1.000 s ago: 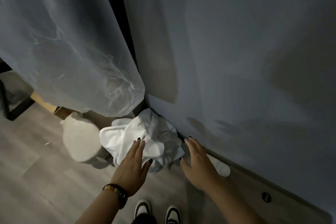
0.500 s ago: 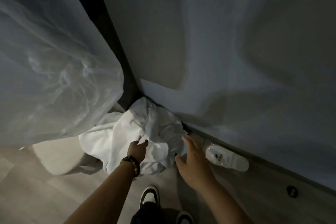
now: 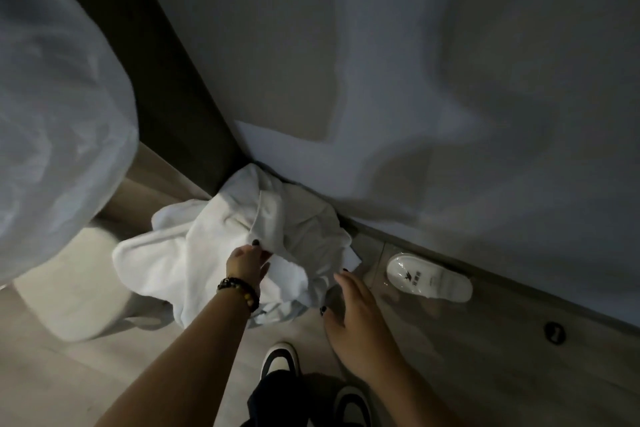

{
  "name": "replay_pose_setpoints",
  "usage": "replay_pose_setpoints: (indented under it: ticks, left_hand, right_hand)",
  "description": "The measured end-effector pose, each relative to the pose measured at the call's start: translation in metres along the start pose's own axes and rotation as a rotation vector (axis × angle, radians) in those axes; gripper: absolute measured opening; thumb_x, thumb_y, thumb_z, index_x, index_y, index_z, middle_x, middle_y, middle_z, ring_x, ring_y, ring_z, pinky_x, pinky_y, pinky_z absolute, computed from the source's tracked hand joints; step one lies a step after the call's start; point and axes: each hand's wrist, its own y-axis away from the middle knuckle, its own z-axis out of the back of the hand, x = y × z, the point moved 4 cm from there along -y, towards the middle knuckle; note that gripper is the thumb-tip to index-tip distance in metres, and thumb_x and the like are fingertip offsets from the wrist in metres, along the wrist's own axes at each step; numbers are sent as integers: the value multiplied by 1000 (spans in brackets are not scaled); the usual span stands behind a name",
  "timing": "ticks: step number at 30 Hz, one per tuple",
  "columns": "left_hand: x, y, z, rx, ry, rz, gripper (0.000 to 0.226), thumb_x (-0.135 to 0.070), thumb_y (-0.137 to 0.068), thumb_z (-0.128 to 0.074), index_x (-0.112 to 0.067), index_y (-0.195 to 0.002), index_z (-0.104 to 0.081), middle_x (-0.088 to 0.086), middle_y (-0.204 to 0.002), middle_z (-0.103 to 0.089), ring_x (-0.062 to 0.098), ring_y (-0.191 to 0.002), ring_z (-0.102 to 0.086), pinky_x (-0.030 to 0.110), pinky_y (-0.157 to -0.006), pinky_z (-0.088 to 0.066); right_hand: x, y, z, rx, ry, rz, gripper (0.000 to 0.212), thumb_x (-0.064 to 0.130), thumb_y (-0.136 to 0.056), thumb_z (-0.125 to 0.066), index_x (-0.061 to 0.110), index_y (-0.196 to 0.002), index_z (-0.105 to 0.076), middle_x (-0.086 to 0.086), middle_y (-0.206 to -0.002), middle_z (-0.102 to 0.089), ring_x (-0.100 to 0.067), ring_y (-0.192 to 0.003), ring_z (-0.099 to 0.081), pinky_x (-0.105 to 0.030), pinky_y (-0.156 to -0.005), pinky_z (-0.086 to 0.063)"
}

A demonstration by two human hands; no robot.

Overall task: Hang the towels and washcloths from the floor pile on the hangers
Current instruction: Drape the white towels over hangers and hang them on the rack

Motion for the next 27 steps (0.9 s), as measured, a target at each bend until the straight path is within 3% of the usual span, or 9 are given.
replay_pose_setpoints:
  ticks: [2, 5, 9, 13, 15, 18, 22, 25, 27]
  left_hand:
    - [-7, 30, 4, 10, 43, -27, 22, -3, -100, -37, -11, -84, -50, 9, -85, -54, 19, -76, -56, 28, -69, -49]
    - [-20, 69, 14, 68, 45, -103, 28, -1, -99, -36, -9, -74, -45, 9, -71, -43, 19, -67, -46, 33, -70, -48]
    - [-50, 139, 40, 74, -192, -374, 22, 6, -97, -34, -5, -84, -48, 12, -77, -45, 18, -66, -55, 30, -67, -53]
    - [-55, 185, 75, 343, 219, -224, 4, -4, -81, -53, -2, -84, -55, 16, -77, -47, 32, -78, -51, 38, -77, -43]
    - [-58, 223, 91, 315, 176, -245, 2, 2, -84, -50, 3, -83, -48, 16, -77, -43, 33, -80, -42, 39, -73, -45]
    - [-68, 286, 103, 354, 206, -282, 16, 8, -89, -37, 0, -86, -50, 15, -79, -49, 32, -79, -52, 46, -83, -47]
    - [-88, 371, 108, 488, 313, -364, 26, 7, -88, -33, -1, -76, -55, 19, -81, -54, 33, -83, -55, 40, -76, -51]
    - [-95, 422, 110, 574, 421, -348, 29, 2, -92, -31, 10, -100, -58, 27, -100, -63, 37, -97, -61, 41, -83, -56]
    - [-99, 443, 114, 574, 444, -335, 22, -4, -89, -44, 6, -105, -54, 25, -99, -59, 32, -89, -61, 36, -75, -56]
  right_hand:
    - [10, 10, 7, 10, 6, -8, 61, 27, -98, -49, 23, -151, -19, 8, -157, -16, -8, -144, -15, -20, -113, -21]
    - [31, 25, 18, 12, 16, -5, 61, 26, -97, -50, 21, -150, -21, 5, -156, -19, -11, -143, -19, -24, -115, -23]
    - [71, 51, 32, 38, -34, 25, 60, 26, -94, -55, 20, -147, -26, 4, -152, -28, -13, -139, -29, -28, -110, -33]
    - [109, 84, 42, 88, 45, 105, 62, 28, -93, -54, 23, -148, -25, 4, -153, -27, -14, -139, -29, -28, -109, -34]
    - [125, 105, 43, 124, 81, 137, 64, 30, -93, -54, 24, -149, -22, 6, -155, -25, -14, -140, -28, -27, -107, -31]
    - [146, 140, 41, 184, 102, 203, 68, 31, -92, -56, 22, -150, -20, 4, -156, -22, -16, -141, -27, -30, -111, -32]
    - [169, 187, 44, 201, 94, 259, 59, 30, -91, -57, 21, -142, -31, 2, -146, -35, -17, -133, -38, -29, -103, -38]
    - [185, 219, 50, 167, 40, 256, 47, 34, -89, -58, 22, -131, -42, 6, -133, -45, -12, -123, -46, -22, -92, -39]
    - [193, 236, 50, 148, 8, 238, 47, 40, -86, -58, 26, -130, -47, 10, -127, -52, -9, -118, -51, -21, -89, -40]
